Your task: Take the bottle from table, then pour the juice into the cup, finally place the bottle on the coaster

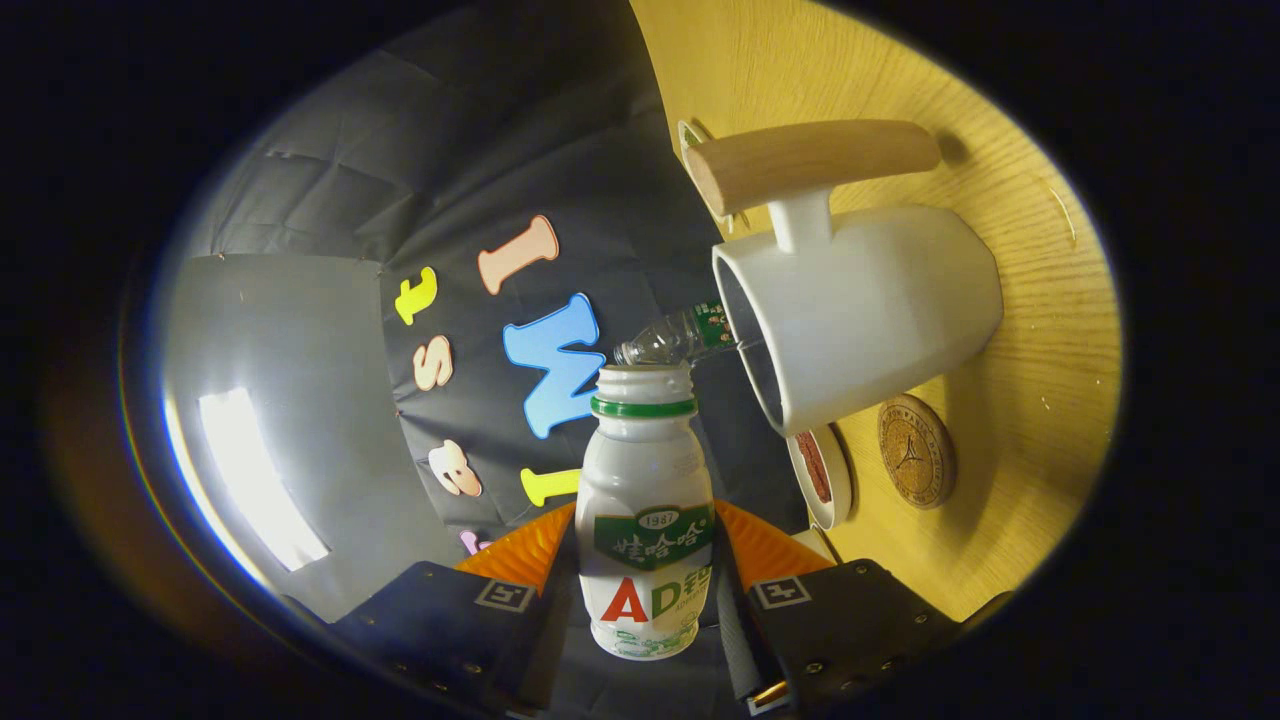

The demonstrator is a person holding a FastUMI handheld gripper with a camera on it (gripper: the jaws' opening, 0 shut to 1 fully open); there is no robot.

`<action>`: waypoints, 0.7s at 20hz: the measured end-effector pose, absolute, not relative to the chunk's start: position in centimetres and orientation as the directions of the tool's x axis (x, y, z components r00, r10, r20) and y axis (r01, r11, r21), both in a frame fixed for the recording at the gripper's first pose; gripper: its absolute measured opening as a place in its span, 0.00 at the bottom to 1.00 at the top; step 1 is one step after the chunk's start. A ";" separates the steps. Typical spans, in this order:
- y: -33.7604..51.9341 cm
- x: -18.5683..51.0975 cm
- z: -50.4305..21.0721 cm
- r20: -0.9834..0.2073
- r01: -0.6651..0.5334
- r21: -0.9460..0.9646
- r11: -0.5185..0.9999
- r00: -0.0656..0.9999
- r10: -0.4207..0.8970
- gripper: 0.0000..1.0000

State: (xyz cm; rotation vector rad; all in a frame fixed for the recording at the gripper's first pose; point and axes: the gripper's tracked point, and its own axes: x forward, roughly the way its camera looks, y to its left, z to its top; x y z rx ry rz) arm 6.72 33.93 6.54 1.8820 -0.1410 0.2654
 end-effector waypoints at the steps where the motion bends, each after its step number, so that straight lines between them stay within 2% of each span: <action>1: 33.9 6.7 6.6 0.255 -0.232 0.917 -0.324 0.966 0.032 0.64; 14: 34.3 7.2 6.8 0.263 -0.240 0.916 -0.323 0.964 0.029 0.64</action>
